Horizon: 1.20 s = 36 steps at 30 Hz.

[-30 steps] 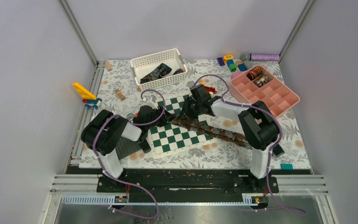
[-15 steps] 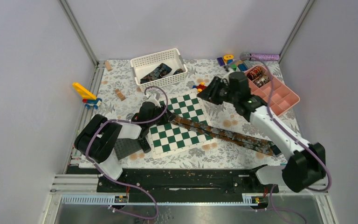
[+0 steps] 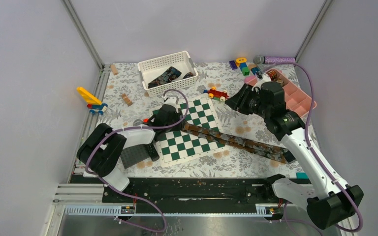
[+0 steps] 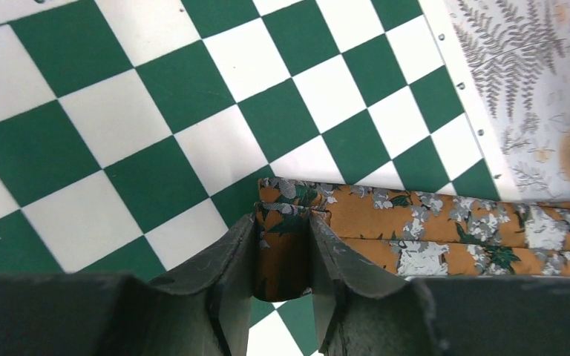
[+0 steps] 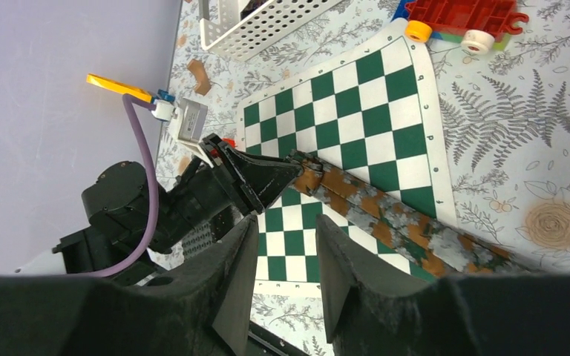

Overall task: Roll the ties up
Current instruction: Roll the tie at the center of the board.

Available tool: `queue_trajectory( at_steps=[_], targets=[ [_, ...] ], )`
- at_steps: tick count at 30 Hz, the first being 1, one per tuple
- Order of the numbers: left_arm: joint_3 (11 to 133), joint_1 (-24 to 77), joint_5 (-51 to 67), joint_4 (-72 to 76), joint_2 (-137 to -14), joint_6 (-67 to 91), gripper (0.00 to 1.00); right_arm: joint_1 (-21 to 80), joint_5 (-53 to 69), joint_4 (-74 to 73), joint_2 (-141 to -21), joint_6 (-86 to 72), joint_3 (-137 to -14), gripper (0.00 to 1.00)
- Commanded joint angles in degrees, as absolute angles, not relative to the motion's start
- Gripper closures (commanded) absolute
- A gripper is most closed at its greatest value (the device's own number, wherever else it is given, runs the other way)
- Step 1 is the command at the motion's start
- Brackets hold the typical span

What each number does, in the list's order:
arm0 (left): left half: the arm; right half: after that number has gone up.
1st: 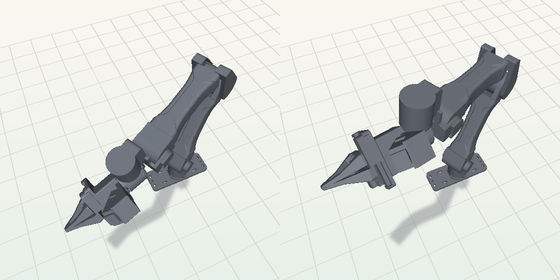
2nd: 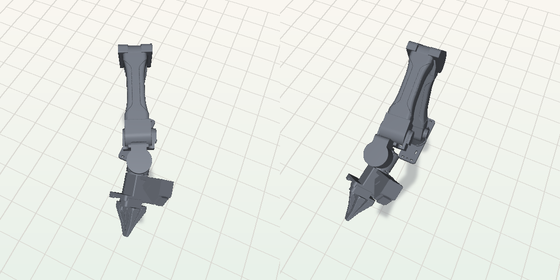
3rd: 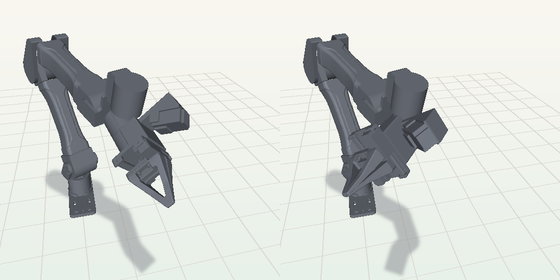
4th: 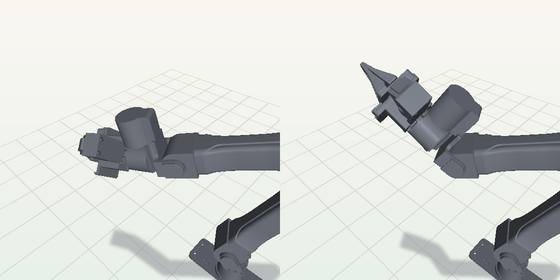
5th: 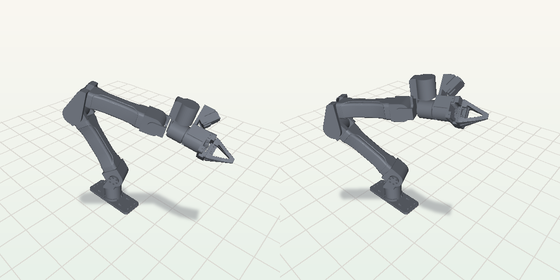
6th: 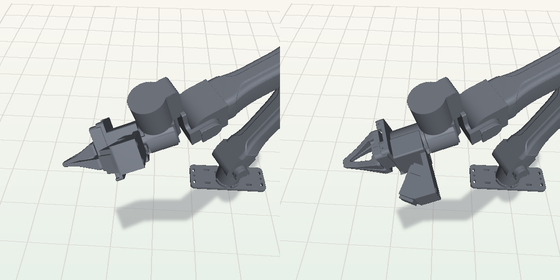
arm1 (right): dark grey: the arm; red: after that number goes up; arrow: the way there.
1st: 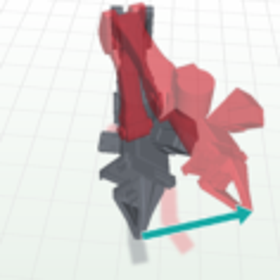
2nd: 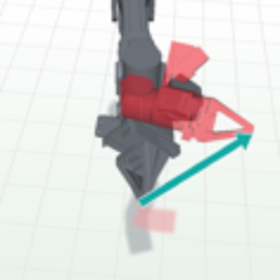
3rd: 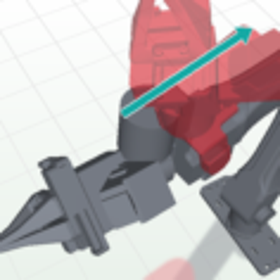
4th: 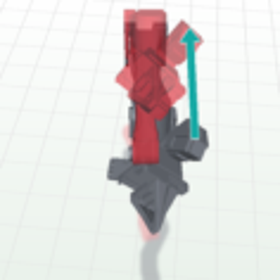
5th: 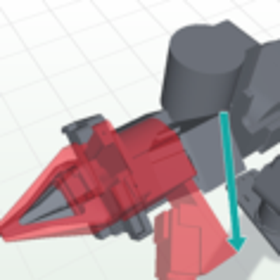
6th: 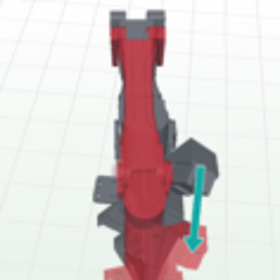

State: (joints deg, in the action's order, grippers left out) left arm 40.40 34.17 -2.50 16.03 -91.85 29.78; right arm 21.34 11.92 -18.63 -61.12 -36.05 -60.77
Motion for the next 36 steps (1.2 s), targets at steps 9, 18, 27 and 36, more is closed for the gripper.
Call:
queue_trajectory(
  at_steps=[9, 18, 27, 36],
  targets=[
    [49.05, 41.12, -23.03, 2.79, -90.52, 19.62, 0.7, 20.58, 8.75, -21.44, -57.59, -33.75, -59.38, 0.58],
    [55.01, 46.61, -34.2, -3.65, -95.0, 14.14, 0.7, 20.3, 8.17, -21.92, -56.13, -33.61, -59.19, 0.58],
    [58.38, 51.37, -42.4, -6.19, -100.4, 9.22, 0.7, 20.15, 7.77, -22.62, -55.1, -33.48, -59.5, 0.58],
    [60.63, 53.97, -46.43, -7.36, -103.91, 6.84, 0.7, 20.04, 7.39, -24.52, -52.63, -33.8, -62.11, 0.58]
  ],
)
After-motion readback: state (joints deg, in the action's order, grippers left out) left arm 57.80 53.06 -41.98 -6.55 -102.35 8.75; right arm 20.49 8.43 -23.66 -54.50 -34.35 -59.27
